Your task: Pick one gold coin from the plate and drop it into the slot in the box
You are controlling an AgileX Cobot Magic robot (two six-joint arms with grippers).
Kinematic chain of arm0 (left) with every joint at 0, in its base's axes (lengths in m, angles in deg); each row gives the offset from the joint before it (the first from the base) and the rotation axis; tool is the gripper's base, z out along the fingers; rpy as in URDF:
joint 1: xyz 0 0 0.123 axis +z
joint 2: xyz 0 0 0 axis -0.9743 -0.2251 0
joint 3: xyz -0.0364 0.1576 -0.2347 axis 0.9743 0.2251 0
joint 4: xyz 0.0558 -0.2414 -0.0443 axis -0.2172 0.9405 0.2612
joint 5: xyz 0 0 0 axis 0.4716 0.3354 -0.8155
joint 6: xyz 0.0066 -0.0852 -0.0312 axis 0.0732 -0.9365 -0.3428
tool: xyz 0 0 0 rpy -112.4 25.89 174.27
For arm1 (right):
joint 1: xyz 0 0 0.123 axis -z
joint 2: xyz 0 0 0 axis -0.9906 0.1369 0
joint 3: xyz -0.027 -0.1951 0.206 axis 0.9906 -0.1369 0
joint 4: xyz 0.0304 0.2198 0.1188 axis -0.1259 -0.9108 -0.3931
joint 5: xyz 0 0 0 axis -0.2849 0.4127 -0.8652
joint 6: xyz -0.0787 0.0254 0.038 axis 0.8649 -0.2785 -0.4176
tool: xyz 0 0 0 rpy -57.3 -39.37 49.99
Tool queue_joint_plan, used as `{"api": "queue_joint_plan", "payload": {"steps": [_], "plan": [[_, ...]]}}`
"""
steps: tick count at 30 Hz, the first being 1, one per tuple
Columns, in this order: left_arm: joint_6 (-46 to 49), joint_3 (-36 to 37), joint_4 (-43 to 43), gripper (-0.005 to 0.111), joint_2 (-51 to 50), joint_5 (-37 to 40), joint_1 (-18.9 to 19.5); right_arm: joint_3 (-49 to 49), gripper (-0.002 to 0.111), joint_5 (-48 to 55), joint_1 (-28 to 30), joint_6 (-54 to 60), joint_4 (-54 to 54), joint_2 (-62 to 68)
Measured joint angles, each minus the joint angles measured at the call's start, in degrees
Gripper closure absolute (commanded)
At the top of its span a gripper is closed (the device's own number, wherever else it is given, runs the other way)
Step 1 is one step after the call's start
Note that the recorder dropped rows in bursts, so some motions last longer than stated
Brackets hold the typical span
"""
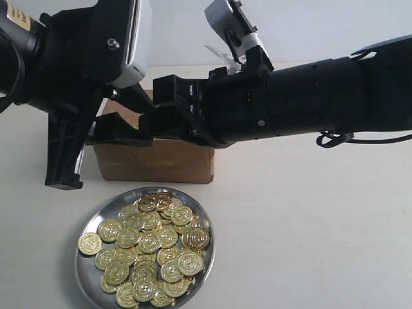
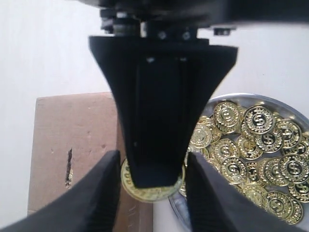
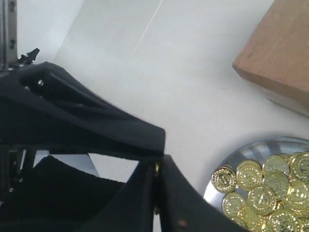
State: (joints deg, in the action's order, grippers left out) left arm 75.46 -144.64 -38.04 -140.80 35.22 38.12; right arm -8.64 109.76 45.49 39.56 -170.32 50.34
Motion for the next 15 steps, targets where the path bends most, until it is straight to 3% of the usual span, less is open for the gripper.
{"api": "queue_joint_plan", "payload": {"steps": [2,6,7,9,10,11,12,13,14,15], "plan": [[0.0,0.0,0.0,0.058,0.0,-0.1,0.0,0.0,0.108,-0.2,0.0,-0.1,0.0,0.0],[0.1,0.0,0.0,0.016,0.0,-0.6,0.0,0.0,0.108,-0.5,0.0,-0.3,0.0,0.0],[0.1,0.0,0.0,0.016,0.0,-1.0,0.0,0.0,0.108,-0.5,0.0,-0.4,0.0,0.0],[-1.2,0.0,-1.9,0.027,0.5,-1.4,0.0,0.0,0.108,-1.3,0.0,-0.4,0.0,0.0],[-2.2,0.0,-4.0,0.04,1.0,-1.1,0.0,0.0,0.108,-2.1,0.0,-0.4,0.0,0.0],[-6.2,0.0,-10.2,0.047,2.1,-0.1,0.0,0.0,0.108,-4.6,0.0,0.4,0.0,0.0],[-8.8,0.0,-13.1,0.065,2.8,1.0,0.0,0.1,0.108,-6.3,0.0,1.0,0.0,0.0],[-13.6,0.0,-19.6,0.074,4.9,3.9,0.0,1.2,0.108,-10.3,0.0,1.7,2.0,0.1],[-15.1,0.0,-21.7,0.097,6.2,5.3,0.0,2.1,0.108,-11.7,0.0,1.2,5.1,0.4],[-18.2,0.4,-25.0,0.106,9.5,8.5,0.0,5.6,0.108,-14.7,0.0,-3.1,14.6,1.6]]}}
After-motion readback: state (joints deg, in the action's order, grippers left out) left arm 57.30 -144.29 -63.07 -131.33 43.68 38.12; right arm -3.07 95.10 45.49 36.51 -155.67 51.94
